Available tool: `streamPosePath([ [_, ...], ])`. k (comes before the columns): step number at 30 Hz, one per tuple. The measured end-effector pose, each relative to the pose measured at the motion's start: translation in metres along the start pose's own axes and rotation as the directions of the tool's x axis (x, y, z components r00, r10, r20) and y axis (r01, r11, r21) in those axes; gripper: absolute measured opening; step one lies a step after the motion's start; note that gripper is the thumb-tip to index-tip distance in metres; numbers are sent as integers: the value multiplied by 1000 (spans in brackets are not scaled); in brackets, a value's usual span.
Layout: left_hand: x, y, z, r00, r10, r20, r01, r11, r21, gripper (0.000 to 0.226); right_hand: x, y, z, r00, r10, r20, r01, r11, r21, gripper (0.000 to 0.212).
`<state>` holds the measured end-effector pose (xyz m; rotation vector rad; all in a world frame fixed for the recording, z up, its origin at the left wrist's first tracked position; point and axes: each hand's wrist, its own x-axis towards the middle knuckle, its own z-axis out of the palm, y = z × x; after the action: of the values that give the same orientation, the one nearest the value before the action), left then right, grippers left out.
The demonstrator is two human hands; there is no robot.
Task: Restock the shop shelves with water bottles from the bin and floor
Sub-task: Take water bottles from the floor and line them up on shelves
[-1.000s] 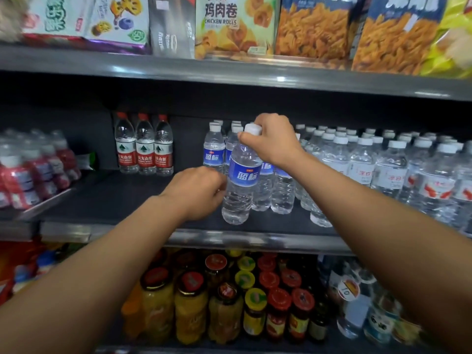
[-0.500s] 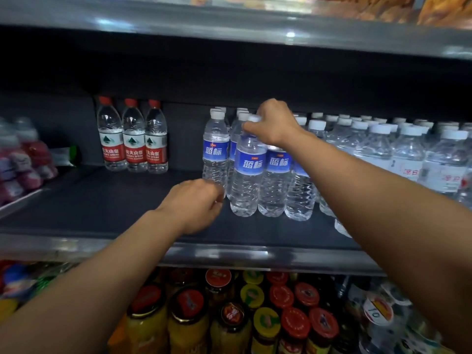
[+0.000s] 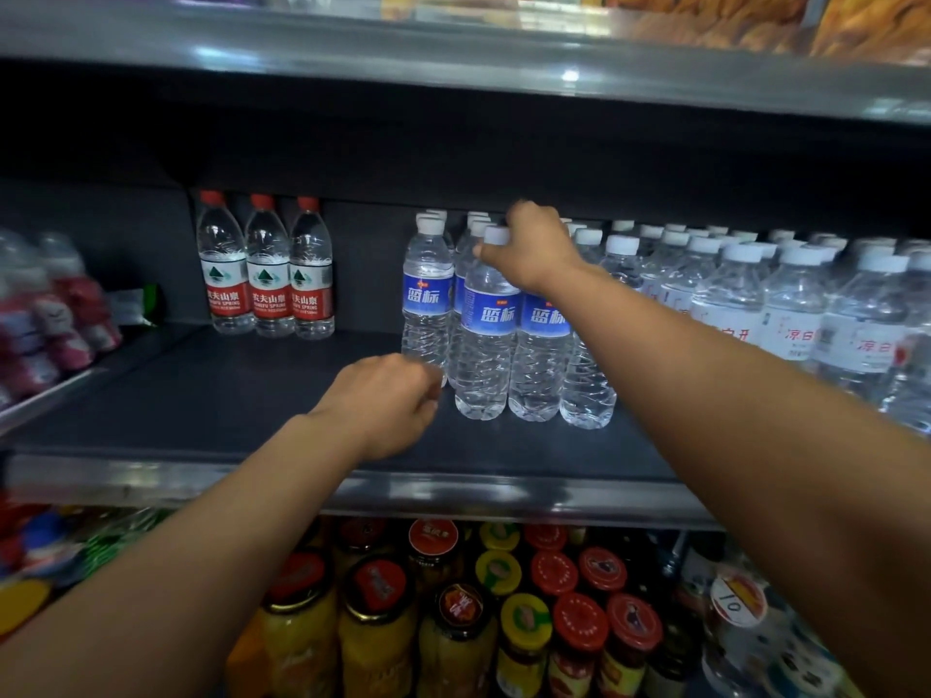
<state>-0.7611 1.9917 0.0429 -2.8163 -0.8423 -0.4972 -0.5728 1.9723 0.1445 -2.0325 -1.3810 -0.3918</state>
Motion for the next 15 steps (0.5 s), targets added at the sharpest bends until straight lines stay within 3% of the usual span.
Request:
streamPosePath([
  [3, -8, 4, -8, 1000, 2, -12, -2, 1000, 2, 20, -20, -4, -7, 1000, -22, -18, 22, 1000, -2, 46],
  [7, -30, 14, -14, 1000, -4, 2, 4, 1000, -25, 16, -69, -13, -12, 998, -70, -1, 70, 997, -13, 43],
  [15, -110, 40, 3, 996, -20, 84, 24, 998, -55, 19, -206, -17, 9, 972, -144, 186, 137, 989, 51, 31],
])
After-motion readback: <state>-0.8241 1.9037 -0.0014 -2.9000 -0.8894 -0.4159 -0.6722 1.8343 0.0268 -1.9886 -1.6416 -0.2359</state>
